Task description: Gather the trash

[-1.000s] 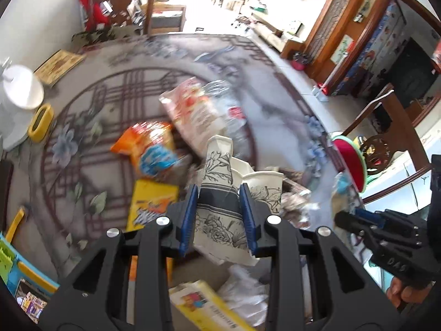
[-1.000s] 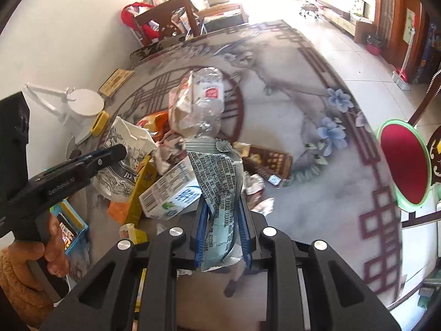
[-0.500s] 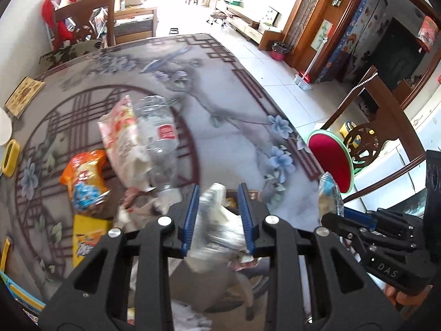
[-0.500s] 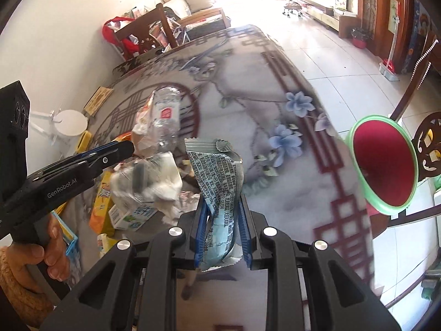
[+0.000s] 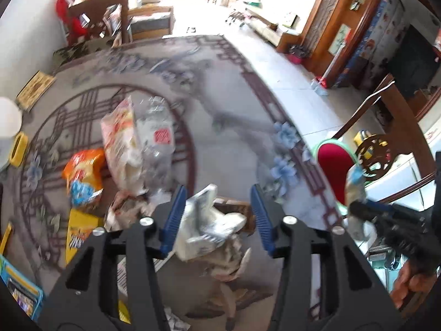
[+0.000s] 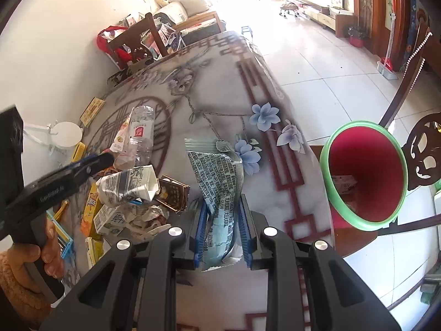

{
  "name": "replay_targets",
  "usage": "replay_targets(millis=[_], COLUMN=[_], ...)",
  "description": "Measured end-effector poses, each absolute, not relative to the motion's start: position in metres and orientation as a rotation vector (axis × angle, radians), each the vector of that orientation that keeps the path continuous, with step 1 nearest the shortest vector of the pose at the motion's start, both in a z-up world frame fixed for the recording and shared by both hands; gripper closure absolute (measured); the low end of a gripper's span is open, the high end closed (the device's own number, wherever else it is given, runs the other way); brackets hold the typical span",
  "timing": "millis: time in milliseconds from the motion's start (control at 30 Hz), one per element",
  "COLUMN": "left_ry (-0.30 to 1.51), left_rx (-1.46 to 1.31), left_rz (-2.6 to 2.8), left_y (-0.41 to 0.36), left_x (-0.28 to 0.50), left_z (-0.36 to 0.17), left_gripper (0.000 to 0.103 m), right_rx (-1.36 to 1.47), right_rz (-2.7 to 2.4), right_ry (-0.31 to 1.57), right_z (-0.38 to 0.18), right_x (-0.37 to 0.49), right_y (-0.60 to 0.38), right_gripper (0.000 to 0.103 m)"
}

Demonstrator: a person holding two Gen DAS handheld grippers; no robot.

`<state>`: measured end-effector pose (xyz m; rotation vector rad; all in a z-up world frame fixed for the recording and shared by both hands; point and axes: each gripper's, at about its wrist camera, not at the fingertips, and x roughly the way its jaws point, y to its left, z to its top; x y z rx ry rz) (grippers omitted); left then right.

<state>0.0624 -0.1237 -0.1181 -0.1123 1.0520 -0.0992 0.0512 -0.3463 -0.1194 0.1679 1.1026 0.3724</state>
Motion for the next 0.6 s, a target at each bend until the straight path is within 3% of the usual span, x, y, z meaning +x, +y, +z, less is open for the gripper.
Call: replay_targets(millis=[200,367,433,467,600], left_ry=[1.138,1.158,1.178,1.207,1.222], left_rx=[-0.117,-0.137,-0.133,-0.149,-0.199], left_rz=[-0.046,0.009,0.005,0.004,-0.001], left_y=[-0.119,-0.112,-0.113,-0.111,-0.109], left_x=[0.051,0.056,0.060,0.064,0.065], left_z=[-0.148,-0.162,-0.167,-0.172,-0.173], left_gripper=[0.034,0.034,0.040,0.059,0.063], right_rx=[0.146,0.140,0.140,0.141,0.154], right_rz=[0.420,0.435,0.438,0.439,0.431], right_ry=[1.119,1.120,1.116,1.114,1.101], right_z=[-0.123,-0.122,-0.121,-0.120,-0.117], right_x=[0.055,0.058,0.058,0.058,0.058], right_y=[-0.345,-0.347,-0.348,-0.349,-0.356], right_gripper=[0.081,0.080,0.080,0.080,0.080])
